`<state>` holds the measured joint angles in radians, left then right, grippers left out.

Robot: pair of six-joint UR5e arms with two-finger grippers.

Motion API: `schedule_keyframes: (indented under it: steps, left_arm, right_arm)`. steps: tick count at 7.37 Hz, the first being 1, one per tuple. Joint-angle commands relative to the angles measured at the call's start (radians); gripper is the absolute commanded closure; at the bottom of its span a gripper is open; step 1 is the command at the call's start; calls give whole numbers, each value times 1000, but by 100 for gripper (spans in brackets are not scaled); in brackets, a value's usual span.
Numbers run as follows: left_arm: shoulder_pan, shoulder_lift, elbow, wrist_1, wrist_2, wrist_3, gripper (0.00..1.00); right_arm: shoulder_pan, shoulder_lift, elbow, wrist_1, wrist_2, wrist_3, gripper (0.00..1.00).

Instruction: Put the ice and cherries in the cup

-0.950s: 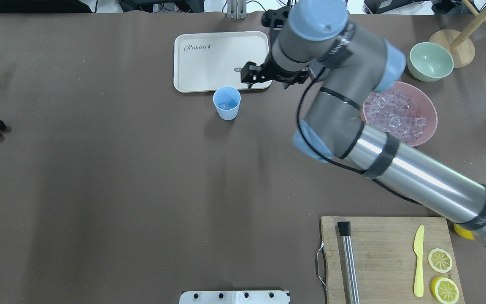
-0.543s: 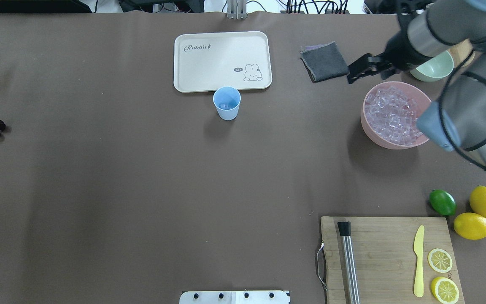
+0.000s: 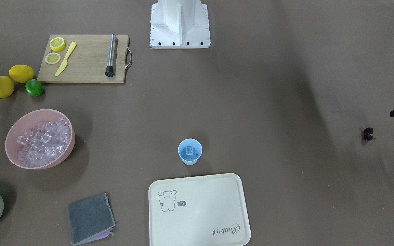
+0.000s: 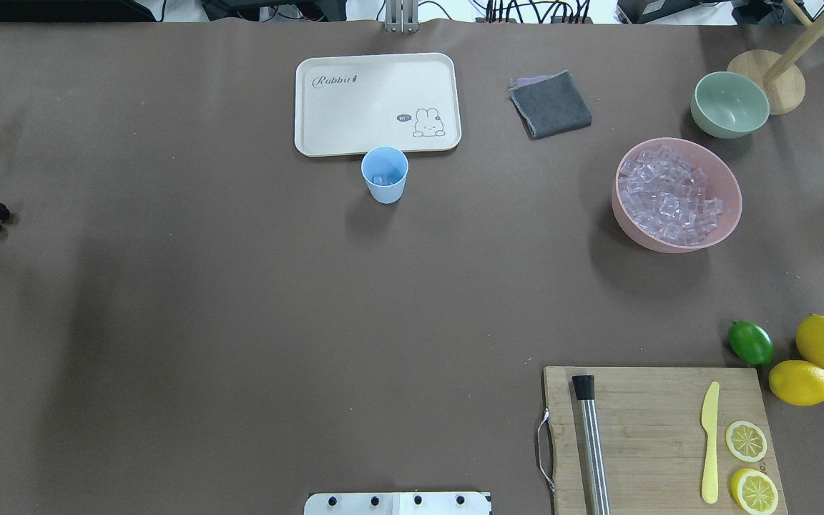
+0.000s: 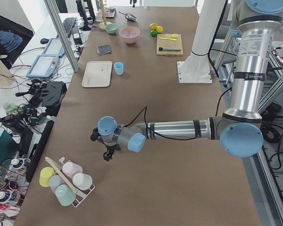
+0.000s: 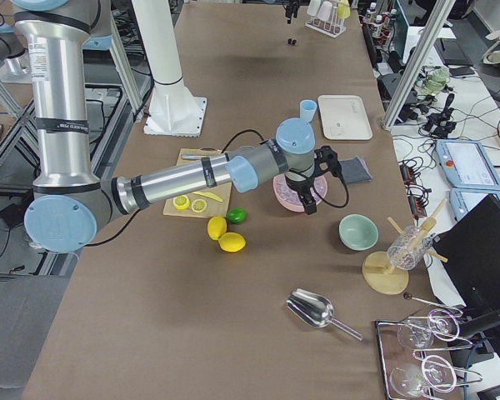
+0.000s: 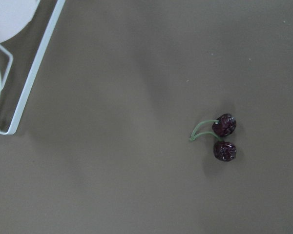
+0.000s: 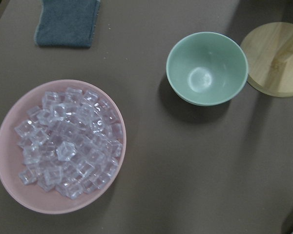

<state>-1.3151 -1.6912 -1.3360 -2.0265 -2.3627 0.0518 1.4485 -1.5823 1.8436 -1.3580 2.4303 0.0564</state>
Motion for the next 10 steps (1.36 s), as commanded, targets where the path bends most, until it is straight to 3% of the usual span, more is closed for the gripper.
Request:
schedule_keyframes:
  steps: [1, 4, 8, 10]
  left_arm:
    - [97, -93, 66, 2, 42, -3, 3]
    - [117, -104, 90, -15, 54, -49, 7]
    - [134, -97, 126, -37, 79, -53, 26]
    - [135, -99, 130, -35, 80, -53, 53]
  right_arm:
    - [88, -118, 2, 0, 10, -136, 1]
    - [116, -163, -10, 0, 6, -211, 1]
    - [138, -177, -18, -9, 0, -213, 1]
    - [130, -168, -30, -53, -52, -211, 1]
